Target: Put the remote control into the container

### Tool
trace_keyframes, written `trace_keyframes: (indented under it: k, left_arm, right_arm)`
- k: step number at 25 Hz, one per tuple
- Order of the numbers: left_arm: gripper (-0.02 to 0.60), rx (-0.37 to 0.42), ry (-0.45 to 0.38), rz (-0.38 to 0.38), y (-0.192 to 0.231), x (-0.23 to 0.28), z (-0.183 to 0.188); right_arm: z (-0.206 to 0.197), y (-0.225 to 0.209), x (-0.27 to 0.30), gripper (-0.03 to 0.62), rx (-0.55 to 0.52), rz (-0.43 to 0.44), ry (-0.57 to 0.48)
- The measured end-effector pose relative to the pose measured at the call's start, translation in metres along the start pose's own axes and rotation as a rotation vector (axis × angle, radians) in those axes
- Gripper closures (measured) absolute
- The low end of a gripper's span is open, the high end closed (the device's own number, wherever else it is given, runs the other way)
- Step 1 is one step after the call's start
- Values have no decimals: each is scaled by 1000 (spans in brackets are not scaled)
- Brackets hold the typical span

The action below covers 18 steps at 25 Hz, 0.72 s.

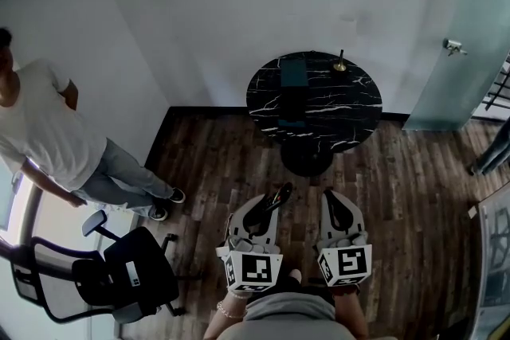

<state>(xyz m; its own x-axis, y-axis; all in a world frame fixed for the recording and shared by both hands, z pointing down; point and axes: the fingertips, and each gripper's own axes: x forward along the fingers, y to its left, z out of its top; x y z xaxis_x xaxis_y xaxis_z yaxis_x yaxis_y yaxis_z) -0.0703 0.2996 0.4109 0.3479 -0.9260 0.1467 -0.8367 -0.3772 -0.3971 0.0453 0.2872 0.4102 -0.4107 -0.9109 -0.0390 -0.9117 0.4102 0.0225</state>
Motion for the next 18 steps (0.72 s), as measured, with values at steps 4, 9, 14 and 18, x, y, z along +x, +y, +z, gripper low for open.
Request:
trace_keyframes:
  k: [4,9,14,18]
  left_arm:
    - [514,5,-12,-16,7,17,0]
    - [514,20,-40,-45,19,43,7]
    - [514,20,-53,-69,30,67,6]
    - [514,28,-53,-82,39,82,3]
  right_arm:
    - [-3,-10,12,580,7,-38,0]
    - [-1,-23,34,580,-2,-58,-3]
    - [-1,-25,56,580,-12,-63,-4]
    - [-3,-28,74,580,-5,-68,-3]
